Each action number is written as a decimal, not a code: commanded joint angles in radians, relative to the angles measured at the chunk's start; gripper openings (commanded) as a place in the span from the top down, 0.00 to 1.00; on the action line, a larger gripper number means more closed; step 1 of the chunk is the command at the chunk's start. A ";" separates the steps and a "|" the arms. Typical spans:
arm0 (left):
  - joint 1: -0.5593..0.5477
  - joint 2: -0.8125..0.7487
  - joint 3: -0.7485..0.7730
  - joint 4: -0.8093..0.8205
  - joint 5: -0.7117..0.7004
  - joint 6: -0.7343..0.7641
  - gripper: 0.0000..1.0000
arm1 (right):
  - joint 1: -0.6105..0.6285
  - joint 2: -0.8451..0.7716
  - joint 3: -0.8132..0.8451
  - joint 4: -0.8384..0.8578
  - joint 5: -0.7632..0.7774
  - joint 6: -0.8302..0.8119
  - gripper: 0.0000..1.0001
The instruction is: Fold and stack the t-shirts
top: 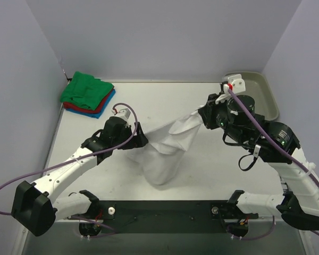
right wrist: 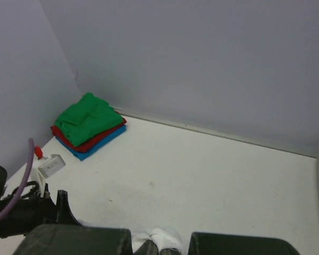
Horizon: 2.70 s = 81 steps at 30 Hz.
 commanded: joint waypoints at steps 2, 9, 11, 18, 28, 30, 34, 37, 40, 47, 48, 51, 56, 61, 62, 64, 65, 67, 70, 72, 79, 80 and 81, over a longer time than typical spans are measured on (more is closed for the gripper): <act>-0.005 0.033 0.040 0.067 0.021 -0.009 0.04 | 0.001 -0.041 -0.126 -0.026 0.117 0.015 1.00; -0.075 0.038 0.052 0.072 0.015 -0.027 0.04 | -0.020 -0.043 -0.236 -0.063 0.231 0.036 1.00; -0.104 0.044 0.059 0.060 -0.001 -0.030 0.04 | -0.098 -0.024 -0.275 -0.063 0.235 0.044 1.00; -0.216 0.041 0.033 0.070 -0.057 -0.063 0.04 | -0.370 0.065 -0.395 0.007 0.229 0.045 0.60; -0.289 0.044 0.011 0.022 -0.176 -0.083 0.04 | -0.185 0.045 -0.404 0.029 0.097 0.102 0.01; -0.287 0.029 0.013 0.009 -0.212 -0.084 0.04 | -0.139 0.062 -0.418 0.006 0.065 0.122 0.02; -0.279 -0.037 0.002 -0.044 -0.278 -0.138 0.04 | -0.044 0.076 -0.551 0.034 0.022 0.200 0.12; -0.235 -0.112 -0.030 -0.057 -0.297 -0.161 0.04 | 0.007 0.096 -0.626 0.080 -0.001 0.229 0.17; -0.165 -0.181 -0.059 -0.074 -0.276 -0.167 0.04 | 0.067 0.129 -0.700 0.127 -0.027 0.265 0.20; -0.071 -0.240 -0.101 -0.086 -0.191 -0.165 0.05 | 0.214 0.220 -0.732 0.159 -0.018 0.343 0.35; -0.071 -0.241 -0.104 -0.088 -0.190 -0.164 0.04 | 0.231 0.230 -0.735 0.159 -0.016 0.364 0.35; -0.069 -0.250 -0.112 -0.098 -0.188 -0.162 0.05 | 0.329 0.237 -0.732 0.144 -0.006 0.401 0.37; -0.059 -0.269 -0.124 -0.103 -0.183 -0.164 0.05 | 0.504 0.266 -0.747 0.103 0.016 0.502 0.38; -0.054 -0.264 -0.139 -0.089 -0.165 -0.165 0.04 | 0.617 0.346 -0.734 0.066 0.019 0.564 0.39; -0.054 -0.263 -0.139 -0.086 -0.157 -0.165 0.04 | 0.645 0.355 -0.731 0.051 0.025 0.585 0.39; -0.054 -0.257 -0.139 -0.083 -0.153 -0.167 0.05 | 0.665 0.379 -0.735 0.037 0.045 0.607 0.39; -0.054 -0.256 -0.141 -0.081 -0.148 -0.167 0.05 | 0.671 0.381 -0.743 0.034 0.047 0.619 0.39; -0.054 -0.258 -0.144 -0.075 -0.144 -0.167 0.05 | 0.674 0.390 -0.770 0.034 0.059 0.640 0.40; -0.054 -0.257 -0.142 -0.074 -0.139 -0.167 0.05 | 0.671 0.402 -0.804 0.034 0.083 0.656 0.41; -0.054 -0.253 -0.144 -0.071 -0.136 -0.165 0.05 | 0.665 0.416 -0.816 0.035 0.087 0.657 0.42; -0.052 -0.232 -0.150 -0.052 -0.127 -0.167 0.05 | 0.642 0.468 -0.836 0.075 0.097 0.653 0.46; -0.054 -0.230 -0.150 -0.052 -0.128 -0.169 0.05 | 0.639 0.473 -0.839 0.090 0.096 0.650 0.46; -0.054 -0.224 -0.155 -0.052 -0.130 -0.167 0.05 | 0.638 0.484 -0.841 0.095 0.094 0.648 0.46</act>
